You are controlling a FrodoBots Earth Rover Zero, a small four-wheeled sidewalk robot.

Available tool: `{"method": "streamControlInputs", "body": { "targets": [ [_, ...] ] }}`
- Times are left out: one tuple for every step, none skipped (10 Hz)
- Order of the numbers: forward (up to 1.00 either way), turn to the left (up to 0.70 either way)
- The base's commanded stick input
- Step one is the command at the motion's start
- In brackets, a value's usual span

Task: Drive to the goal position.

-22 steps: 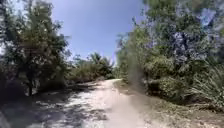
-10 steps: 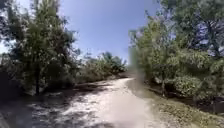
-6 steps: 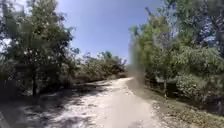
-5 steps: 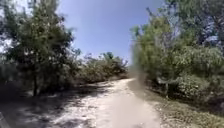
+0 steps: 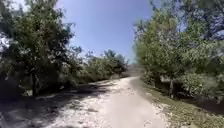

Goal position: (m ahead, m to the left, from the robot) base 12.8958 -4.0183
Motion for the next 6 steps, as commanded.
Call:
{"method": "streamControlInputs", "body": {
  "targets": [
    [0.45,0.02],
    [0.45,0.02],
    [0.45,0.02],
    [0.45,0.02],
    [0.45,0.02],
    [0.45,0.02]
  ]
}}
